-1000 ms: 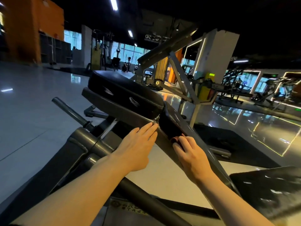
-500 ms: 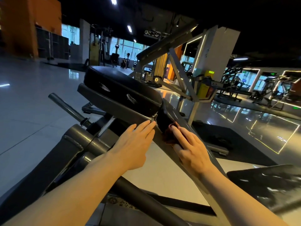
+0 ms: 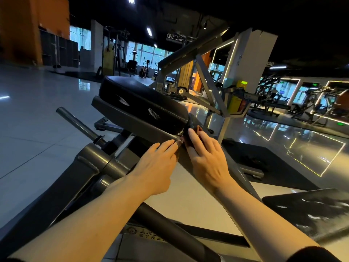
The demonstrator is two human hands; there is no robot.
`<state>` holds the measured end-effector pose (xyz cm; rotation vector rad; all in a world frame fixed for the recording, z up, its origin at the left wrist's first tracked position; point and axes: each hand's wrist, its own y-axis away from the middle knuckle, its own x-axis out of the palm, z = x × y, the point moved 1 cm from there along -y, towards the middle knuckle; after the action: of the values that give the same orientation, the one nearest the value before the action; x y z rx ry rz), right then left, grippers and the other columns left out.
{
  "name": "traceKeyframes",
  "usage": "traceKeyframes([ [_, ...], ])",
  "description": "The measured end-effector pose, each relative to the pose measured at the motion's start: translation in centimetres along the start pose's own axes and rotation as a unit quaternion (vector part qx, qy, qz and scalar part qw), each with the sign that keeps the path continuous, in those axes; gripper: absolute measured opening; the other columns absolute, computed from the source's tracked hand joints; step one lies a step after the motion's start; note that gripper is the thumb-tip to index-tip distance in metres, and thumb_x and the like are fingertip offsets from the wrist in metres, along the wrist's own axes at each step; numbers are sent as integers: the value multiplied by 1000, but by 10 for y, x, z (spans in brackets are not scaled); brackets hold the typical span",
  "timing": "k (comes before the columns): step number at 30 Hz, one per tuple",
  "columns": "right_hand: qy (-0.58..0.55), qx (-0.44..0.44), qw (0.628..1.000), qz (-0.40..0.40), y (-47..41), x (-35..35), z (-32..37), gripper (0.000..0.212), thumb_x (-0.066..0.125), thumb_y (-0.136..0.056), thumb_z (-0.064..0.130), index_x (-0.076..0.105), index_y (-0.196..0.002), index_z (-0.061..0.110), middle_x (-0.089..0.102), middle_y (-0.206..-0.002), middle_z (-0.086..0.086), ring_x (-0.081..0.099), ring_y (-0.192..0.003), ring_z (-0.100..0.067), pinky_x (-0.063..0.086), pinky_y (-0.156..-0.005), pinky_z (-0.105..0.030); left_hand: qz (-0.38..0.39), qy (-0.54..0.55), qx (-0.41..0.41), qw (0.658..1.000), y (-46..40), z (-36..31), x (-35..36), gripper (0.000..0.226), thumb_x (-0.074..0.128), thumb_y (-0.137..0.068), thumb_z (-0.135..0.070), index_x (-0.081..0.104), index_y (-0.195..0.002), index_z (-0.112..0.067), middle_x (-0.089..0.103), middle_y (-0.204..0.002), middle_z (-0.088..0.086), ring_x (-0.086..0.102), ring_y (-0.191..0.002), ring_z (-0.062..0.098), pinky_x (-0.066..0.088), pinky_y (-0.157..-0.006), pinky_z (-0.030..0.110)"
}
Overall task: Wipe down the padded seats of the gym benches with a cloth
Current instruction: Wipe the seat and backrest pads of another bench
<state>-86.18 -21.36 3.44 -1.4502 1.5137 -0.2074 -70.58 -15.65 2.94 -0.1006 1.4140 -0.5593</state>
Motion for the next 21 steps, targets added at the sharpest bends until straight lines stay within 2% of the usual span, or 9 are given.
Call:
traceKeyframes([
  [2,8,-13,999,36,0,8,1,46,79,-76,18,67,-119,8,45,-146,-16,42,-131,-37,39,-106,-45,-10,6,-2,1000,0,0,0,58,56,-90,-28,36,-143,-15,17,-157,0,9,-146,18,16,-120,41],
  [5,0,-25,998,51,13,10,-9,35,80,-76,18,72,-109,9,40,-149,-16,40,-134,-38,29,-110,-45,8,3,-2,1000,0,0,0,63,55,-92,-27,28,-147,-14,4,-161,2,0,-148,19,11,-121,42],
  [8,-2,-39,997,69,29,8,-16,13,77,-78,14,75,-90,9,45,-146,-16,45,-132,-38,36,-108,-46,28,-6,-5,1000,2,0,-2,70,53,-93,-24,16,-152,-12,-10,-161,4,-8,-148,20,6,-121,41],
  [10,-13,-34,996,87,44,8,-20,9,77,-77,13,75,-85,10,47,-145,-14,45,-133,-37,41,-107,-47,33,-11,-4,999,3,-1,-3,70,51,-94,-23,15,-152,-12,-13,-161,5,-9,-148,20,5,-121,40],
  [13,-32,-21,993,109,70,5,-27,15,82,-72,12,76,-86,11,54,-139,-11,50,-130,-34,42,-103,-47,37,-17,-5,999,3,-1,-2,70,50,-94,-24,14,-152,-13,-15,-160,5,-10,-148,21,5,-121,40],
  [15,-46,-10,993,113,84,1,-33,24,86,-66,12,77,-88,11,62,-129,-11,58,-120,-34,44,-98,-45,38,-18,-6,999,2,-1,-1,71,51,-94,-25,14,-153,-13,-15,-161,5,-10,-148,21,5,-121,40],
  [17,-60,6,992,113,86,-6,-39,29,87,-65,13,76,-91,9,66,-121,-13,64,-109,-34,55,-86,-47,36,-23,-5,999,1,-1,0,72,54,-92,-26,17,-152,-12,-12,-161,6,-8,-148,22,5,-120,40],
  [19,-61,23,993,96,78,-10,-42,31,87,-66,13,75,-93,6,66,-119,-16,63,-105,-37,60,-76,-46,30,-23,-2,999,-1,-1,-1,70,56,-91,-27,21,-150,-13,-9,-161,5,-6,-148,22,6,-120,40],
  [21,-46,16,998,49,60,-11,-41,28,80,-72,10,73,-98,3,63,-124,-18,58,-109,-39,56,-82,-45,20,-16,-1,1000,-1,-1,-2,65,55,-92,-27,26,-148,-13,-6,-161,5,-4,-148,22,7,-121,40],
])
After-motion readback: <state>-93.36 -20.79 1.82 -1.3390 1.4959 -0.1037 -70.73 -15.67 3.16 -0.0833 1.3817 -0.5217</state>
